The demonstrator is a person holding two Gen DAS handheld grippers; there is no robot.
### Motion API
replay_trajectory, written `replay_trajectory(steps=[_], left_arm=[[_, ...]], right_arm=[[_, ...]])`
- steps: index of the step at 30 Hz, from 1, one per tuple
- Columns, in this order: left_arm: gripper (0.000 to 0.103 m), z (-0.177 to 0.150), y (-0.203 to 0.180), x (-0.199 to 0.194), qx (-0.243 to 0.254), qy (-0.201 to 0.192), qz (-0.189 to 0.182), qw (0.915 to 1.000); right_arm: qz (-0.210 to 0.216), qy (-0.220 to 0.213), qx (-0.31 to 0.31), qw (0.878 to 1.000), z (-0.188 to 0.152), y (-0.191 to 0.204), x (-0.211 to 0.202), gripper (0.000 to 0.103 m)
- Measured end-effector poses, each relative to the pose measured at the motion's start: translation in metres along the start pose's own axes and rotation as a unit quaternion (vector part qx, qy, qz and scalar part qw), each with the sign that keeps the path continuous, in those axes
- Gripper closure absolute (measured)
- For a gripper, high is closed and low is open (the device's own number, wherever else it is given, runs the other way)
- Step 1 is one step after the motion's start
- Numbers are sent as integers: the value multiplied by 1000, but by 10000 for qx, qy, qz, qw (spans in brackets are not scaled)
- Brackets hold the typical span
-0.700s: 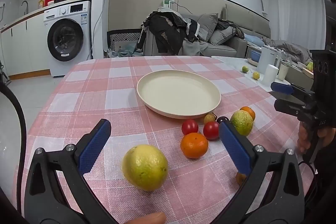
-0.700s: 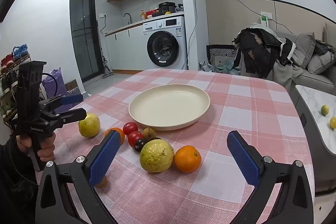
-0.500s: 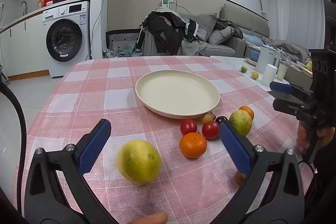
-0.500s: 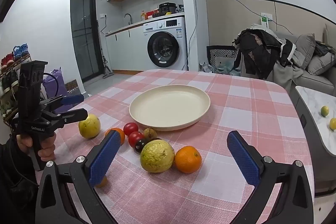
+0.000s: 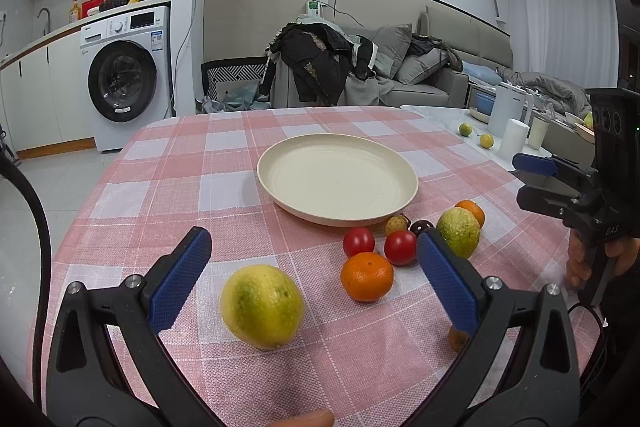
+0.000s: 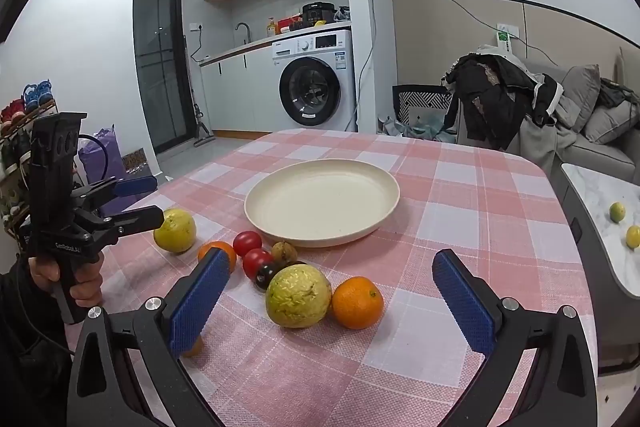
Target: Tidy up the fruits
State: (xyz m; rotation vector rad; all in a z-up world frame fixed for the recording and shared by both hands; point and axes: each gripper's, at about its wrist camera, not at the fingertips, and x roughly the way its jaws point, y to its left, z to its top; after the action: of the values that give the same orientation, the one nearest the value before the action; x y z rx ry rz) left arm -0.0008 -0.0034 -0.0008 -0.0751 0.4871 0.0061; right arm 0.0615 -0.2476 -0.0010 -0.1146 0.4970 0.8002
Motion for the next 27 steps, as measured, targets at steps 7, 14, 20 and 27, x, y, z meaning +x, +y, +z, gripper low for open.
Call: replay_trajectory(steps=[7,14,20,27], left_arm=[[1,0,1,1,-4,18,-4,10000],[1,0,1,1,-7,16,1,10000],[1,1,1,1,-2,16,1,10000],[1,1,1,1,1,20,3,10000]], right_arm=[[-3,28,6,10000,2,1,2,0],[0,28,5,10000,2,1,2,0],[2,25,-2,10000,2,1,2,0],[13,37,-4,10000,2,1,2,0]])
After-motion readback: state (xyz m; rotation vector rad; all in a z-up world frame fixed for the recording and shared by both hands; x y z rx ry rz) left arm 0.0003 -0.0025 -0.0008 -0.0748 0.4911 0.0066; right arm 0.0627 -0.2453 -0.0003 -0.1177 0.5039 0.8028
